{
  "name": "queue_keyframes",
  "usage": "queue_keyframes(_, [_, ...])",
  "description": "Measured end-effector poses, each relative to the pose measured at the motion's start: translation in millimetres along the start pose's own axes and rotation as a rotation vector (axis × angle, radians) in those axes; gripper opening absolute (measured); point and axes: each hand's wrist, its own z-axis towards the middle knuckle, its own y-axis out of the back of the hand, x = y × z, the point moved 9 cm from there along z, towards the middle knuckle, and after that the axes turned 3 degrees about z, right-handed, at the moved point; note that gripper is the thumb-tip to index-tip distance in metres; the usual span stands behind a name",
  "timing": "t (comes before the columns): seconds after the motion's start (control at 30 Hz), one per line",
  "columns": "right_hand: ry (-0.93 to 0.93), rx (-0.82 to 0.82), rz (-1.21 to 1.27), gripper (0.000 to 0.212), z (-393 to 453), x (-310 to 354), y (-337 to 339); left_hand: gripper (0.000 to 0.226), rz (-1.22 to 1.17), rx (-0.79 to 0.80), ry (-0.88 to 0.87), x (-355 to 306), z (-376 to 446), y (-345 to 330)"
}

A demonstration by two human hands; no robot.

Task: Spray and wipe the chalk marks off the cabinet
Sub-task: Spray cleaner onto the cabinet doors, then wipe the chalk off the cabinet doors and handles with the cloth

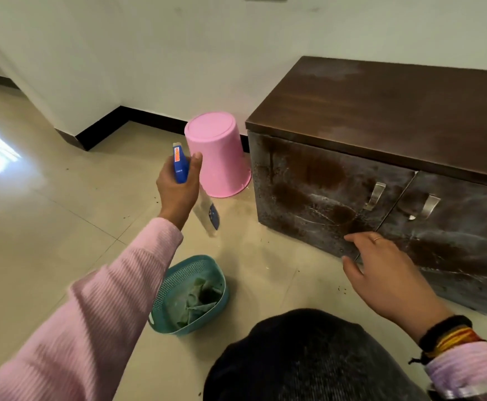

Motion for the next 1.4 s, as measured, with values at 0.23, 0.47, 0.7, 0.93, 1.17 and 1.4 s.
queue_keyframes(0.23, [-0.001,0.035,-0.020,0.050,9.8,-5.9,-17.5,0.050,0.306,0.068,0.154,102.4,28.4,-16.2])
queue_keyframes(0.47, [-0.005,0.061,-0.028,0.049,15.8,-6.8,-25.7,0.065,0.300,0.080,0.221,126.8,15.6,-5.2])
queue_keyframes(0.7, [0.017,0.058,-0.019,0.049,9.0,4.4,-19.1,0.070,0.518,-0.002,0.223,131.6,-52.1,59.0])
queue_keyframes(0.93, [0.022,0.096,-0.033,0.053,4.0,1.7,-25.8,0.059,0.922,0.727,0.475,215.3,-177.6,30.0])
queue_keyframes(1.17, [0.011,0.073,0.008,0.050,2.2,-3.6,-15.2,0.035,0.838,0.522,0.517,187.9,-153.4,54.3])
queue_keyframes(1.4, [0.021,0.059,-0.014,0.051,-16.3,1.8,8.0,0.032,0.180,0.198,0.644,147.2,-156.5,120.6])
